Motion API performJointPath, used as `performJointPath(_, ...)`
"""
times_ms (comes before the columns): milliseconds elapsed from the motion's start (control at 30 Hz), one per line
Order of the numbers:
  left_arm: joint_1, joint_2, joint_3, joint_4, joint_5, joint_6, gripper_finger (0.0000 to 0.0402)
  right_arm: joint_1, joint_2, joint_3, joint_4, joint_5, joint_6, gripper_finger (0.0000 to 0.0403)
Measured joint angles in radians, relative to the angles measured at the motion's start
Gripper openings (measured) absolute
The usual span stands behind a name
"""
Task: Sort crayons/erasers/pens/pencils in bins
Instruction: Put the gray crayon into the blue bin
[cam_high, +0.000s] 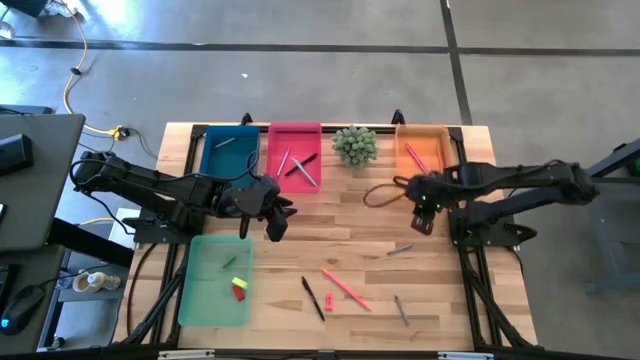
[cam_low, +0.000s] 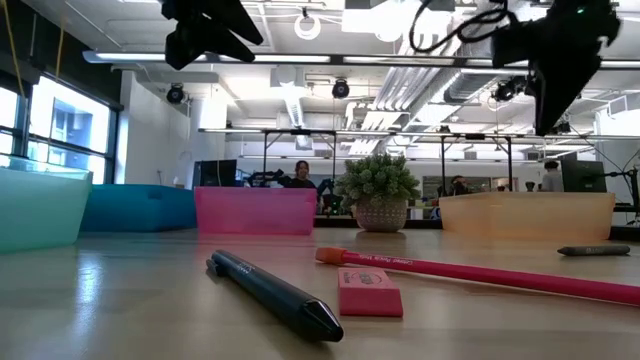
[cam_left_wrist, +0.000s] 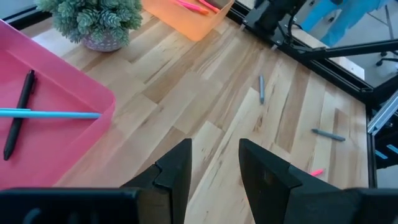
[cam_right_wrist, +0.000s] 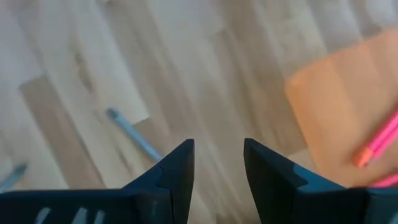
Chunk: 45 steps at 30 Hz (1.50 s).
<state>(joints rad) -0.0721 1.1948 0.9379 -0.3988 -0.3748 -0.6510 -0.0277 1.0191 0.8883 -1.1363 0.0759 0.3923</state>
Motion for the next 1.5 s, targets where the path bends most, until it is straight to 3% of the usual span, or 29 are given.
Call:
performJointPath(300, 0.0, 0.0, 0.0, 0.0, -0.003, 0.0, 0.0119, 0.207, 0.0, 0.0, 0.001, 0.002, -0.027, 0.013)
performJointPath(567, 0.0, 0.0, 0.0, 0.0, -0.003, 0.0, 0.0119, 0.28, 0.037, 0.0, 0.057, 0.001, -0.039, 0.013)
performJointPath(1033, 0.0, 0.0, 0.0, 0.0, -0.003, 0.001, 0.0119, 0.409, 0.301, -0.001, 0.141, 0.006, -0.158, 0.013)
performJointPath(1500, 0.0, 0.0, 0.0, 0.0, 0.013, 0.0, 0.0119, 0.423, 0.511, -0.001, 0.246, -0.024, -0.267, 0.013)
